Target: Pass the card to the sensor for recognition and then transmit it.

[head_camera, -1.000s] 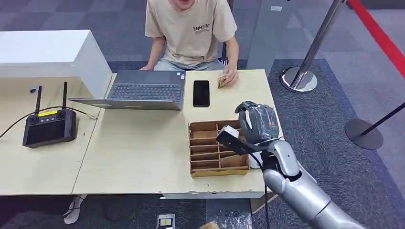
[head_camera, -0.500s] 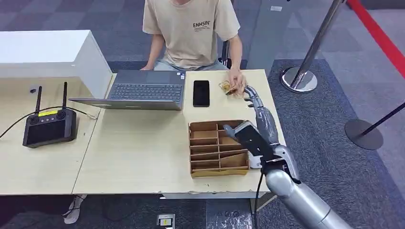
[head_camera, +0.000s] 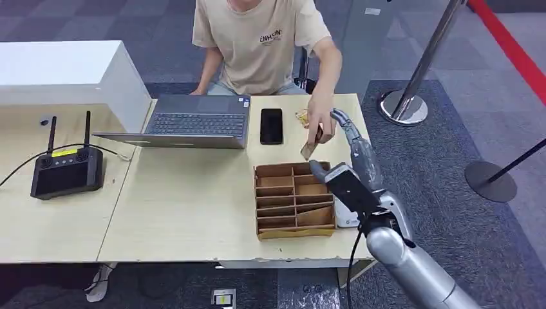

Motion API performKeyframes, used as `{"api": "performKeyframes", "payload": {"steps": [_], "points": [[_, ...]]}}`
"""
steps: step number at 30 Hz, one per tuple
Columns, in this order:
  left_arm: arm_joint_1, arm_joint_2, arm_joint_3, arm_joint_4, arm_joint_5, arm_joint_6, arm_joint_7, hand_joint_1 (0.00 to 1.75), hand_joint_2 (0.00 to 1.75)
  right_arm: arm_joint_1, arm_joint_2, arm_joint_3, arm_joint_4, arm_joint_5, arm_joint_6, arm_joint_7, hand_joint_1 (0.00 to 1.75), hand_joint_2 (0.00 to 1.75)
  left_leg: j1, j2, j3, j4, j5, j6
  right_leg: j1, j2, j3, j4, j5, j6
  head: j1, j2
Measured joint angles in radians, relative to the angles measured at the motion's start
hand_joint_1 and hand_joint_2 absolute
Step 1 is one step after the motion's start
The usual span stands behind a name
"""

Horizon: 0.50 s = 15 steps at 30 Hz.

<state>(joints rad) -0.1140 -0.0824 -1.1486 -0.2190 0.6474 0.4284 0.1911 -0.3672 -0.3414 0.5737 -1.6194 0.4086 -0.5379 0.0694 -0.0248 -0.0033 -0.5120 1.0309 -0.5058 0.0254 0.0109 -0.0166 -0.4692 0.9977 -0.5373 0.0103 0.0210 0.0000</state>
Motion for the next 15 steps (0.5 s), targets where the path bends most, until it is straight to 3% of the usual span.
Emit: {"api": "performKeyframes", "payload": {"steps": [6,15], "points": [[0.0,0.0,0.0,0.0,-0.002,-0.002,0.003,0.0,1.75,0.015,0.005,0.003,-0.021,0.05,-0.019,-0.007,1.75,1.75,0.0,0.0,0.0,0.0,0.0,0.0,0.0,0.0,0.0,0.0,0.0,0.0,0.0,0.0],[0.0,0.003,0.0,0.0,-0.009,-0.001,-0.005,0.0,1.75,0.032,0.011,0.011,-0.059,0.104,-0.02,0.032,1.75,1.75,0.0,0.0,0.0,0.0,0.0,0.0,0.0,0.0,0.0,0.0,0.0,0.0,0.0,0.0]]}}
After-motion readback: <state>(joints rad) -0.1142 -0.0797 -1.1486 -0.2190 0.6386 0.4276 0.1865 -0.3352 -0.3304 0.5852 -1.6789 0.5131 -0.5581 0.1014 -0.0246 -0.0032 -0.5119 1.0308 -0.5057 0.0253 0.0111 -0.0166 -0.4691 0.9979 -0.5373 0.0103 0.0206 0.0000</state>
